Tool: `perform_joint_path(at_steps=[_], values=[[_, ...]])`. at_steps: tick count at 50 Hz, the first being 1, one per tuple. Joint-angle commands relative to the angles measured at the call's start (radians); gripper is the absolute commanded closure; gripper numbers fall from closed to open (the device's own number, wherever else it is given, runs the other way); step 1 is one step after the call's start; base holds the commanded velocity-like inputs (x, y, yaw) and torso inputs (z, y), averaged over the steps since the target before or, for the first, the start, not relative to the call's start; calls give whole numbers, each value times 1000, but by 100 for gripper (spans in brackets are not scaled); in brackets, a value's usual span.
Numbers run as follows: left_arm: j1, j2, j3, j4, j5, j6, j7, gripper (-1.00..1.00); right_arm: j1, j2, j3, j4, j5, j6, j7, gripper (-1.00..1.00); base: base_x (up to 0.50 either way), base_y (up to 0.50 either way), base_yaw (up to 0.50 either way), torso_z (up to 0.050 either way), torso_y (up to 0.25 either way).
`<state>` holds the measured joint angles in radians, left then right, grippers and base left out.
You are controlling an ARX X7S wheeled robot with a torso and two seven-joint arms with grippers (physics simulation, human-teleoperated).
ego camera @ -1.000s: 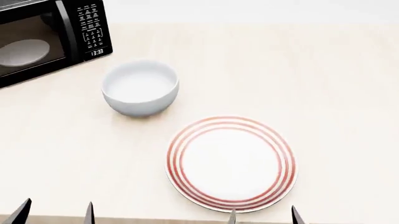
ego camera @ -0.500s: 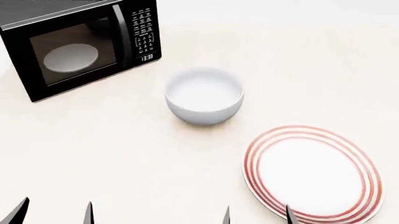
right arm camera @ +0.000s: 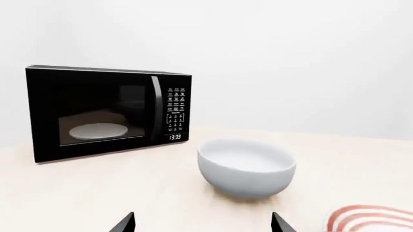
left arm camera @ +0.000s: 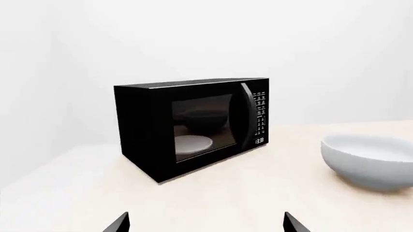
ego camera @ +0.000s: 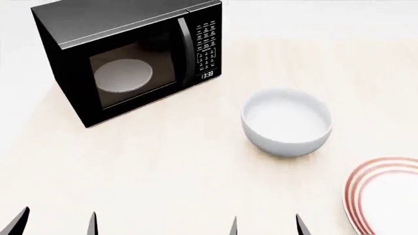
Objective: Open the microwave.
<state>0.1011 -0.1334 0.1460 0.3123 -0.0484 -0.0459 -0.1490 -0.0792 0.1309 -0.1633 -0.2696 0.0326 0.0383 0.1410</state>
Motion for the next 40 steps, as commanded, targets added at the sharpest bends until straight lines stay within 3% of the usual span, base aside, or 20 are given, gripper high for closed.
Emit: perform_joint_path(at_steps=[1, 14, 40], values=[[-2, -11, 12, -2, -4, 7, -12, -100, 6, 9, -8, 9, 12, -4, 12, -100, 316, 414, 0, 0, 0], [-10, -21, 20, -14, -12, 5, -24, -100, 7, 18, -19, 14, 25, -15, 20, -100, 336, 392, 0, 0, 0], [-10, -40, 35, -5, -27, 6, -43, -100, 15, 33, -36, 34, 45, -25, 37, -100, 403, 227, 0, 0, 0]])
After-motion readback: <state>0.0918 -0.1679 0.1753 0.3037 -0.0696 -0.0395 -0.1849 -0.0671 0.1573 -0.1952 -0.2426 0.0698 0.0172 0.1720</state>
